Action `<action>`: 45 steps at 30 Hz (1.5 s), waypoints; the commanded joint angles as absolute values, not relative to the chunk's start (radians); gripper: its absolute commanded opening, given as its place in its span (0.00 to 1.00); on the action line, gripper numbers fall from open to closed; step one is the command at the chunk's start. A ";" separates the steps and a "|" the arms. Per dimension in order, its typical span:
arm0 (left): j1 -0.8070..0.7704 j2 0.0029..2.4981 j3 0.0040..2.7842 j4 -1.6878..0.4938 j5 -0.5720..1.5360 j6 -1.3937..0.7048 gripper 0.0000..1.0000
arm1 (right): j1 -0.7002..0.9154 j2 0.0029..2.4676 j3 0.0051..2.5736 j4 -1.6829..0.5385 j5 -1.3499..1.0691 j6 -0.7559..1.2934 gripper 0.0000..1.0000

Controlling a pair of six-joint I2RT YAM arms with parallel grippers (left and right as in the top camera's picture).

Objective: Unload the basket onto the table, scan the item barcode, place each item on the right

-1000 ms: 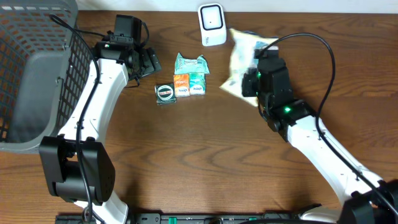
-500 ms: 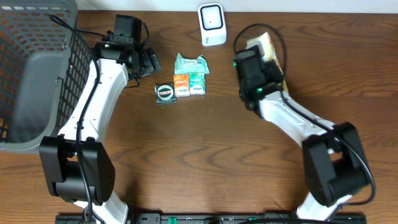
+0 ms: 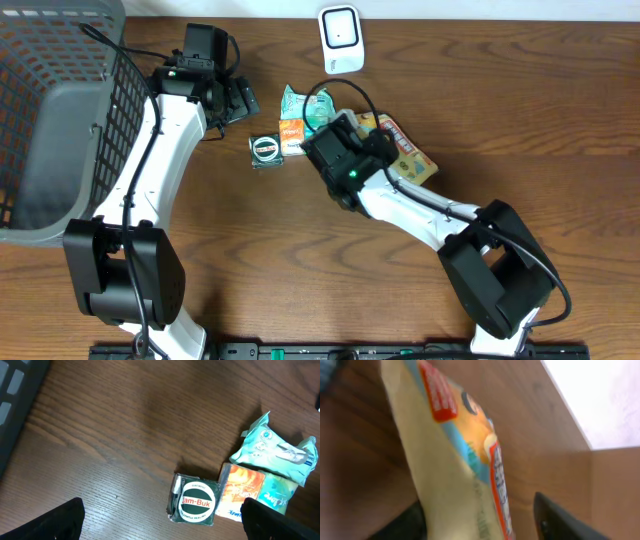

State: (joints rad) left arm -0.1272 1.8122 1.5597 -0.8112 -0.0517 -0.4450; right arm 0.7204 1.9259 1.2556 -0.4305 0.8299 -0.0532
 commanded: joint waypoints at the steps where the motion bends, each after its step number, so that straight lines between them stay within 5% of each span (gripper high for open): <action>1: -0.128 1.817 1.567 -0.815 -0.061 -0.447 0.98 | 0.662 1.866 1.395 -0.506 0.689 0.030 0.68; 13: -0.128 1.817 1.567 -0.815 -0.061 -0.447 0.98 | 0.194 1.913 1.486 -0.666 -0.358 -0.061 0.80; 23: -0.128 1.817 1.567 -0.815 -0.061 -0.447 0.98 | 0.107 2.144 1.481 -0.651 -0.572 -0.084 0.86; 27: -0.128 1.817 1.567 -0.815 -0.061 -0.447 0.98 | 0.121 2.211 1.481 -0.659 -0.572 -0.083 0.68; 28: -0.128 1.817 1.567 -0.815 -0.061 -0.447 0.98 | 0.125 2.221 1.481 -0.663 -0.572 -0.083 0.47; 32: -0.128 1.817 1.567 -0.815 -0.061 -0.447 0.98 | 0.133 2.218 1.484 -0.657 -0.560 -0.016 0.03; 45: -0.128 1.817 1.567 -0.815 -0.061 -0.447 0.98 | 0.134 2.081 1.653 -0.384 -0.560 0.308 0.01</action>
State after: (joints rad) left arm -0.1272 1.8122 1.5597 -0.8112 -0.0517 -0.4450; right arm 0.1230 2.1708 1.5906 -0.4438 -0.5587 0.1905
